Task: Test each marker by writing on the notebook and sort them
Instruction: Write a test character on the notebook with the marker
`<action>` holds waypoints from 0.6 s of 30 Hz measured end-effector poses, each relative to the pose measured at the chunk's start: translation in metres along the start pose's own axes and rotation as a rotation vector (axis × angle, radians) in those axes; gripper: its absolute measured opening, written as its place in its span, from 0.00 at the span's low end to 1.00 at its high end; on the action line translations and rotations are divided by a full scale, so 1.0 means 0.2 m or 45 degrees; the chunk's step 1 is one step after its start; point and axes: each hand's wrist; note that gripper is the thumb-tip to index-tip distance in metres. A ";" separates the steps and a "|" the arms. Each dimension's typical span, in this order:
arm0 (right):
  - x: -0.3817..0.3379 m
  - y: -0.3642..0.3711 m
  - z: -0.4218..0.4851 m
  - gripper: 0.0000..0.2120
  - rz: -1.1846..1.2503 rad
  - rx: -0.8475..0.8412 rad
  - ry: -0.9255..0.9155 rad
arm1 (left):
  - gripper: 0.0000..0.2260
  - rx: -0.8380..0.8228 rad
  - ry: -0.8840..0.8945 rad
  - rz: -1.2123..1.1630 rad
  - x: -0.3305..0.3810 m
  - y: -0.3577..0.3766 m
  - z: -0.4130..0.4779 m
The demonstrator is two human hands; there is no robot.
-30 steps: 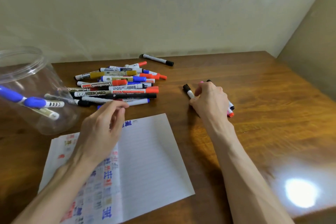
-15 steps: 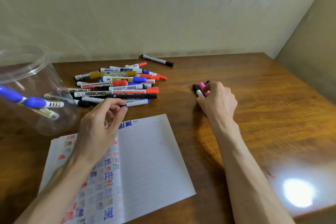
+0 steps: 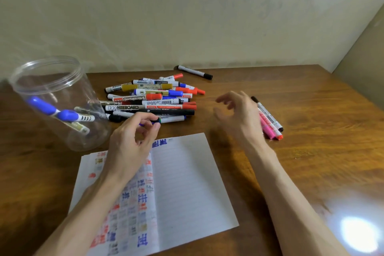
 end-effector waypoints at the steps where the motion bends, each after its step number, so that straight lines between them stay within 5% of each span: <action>1: -0.05 0.04 -0.02 0.11 0.069 -0.082 -0.077 | 0.11 0.002 -0.003 0.012 -0.01 -0.01 0.00; 5: -0.12 0.20 -0.07 0.18 0.030 -0.253 -0.292 | 0.11 -0.021 -0.018 0.088 -0.02 -0.05 -0.04; 12: -0.10 0.25 -0.04 0.13 -0.083 -0.169 -0.342 | 0.10 0.029 -0.077 0.067 -0.06 -0.07 -0.07; 18: -0.12 0.19 -0.06 0.09 0.125 -0.072 -0.391 | 0.13 0.043 -0.044 0.024 -0.07 -0.06 -0.05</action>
Point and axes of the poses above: each hand's wrist, its own z-axis towards the middle knuckle, its own y-axis out of the palm, x = y × z, and after that the axes turned 4 degrees about y, right-handed
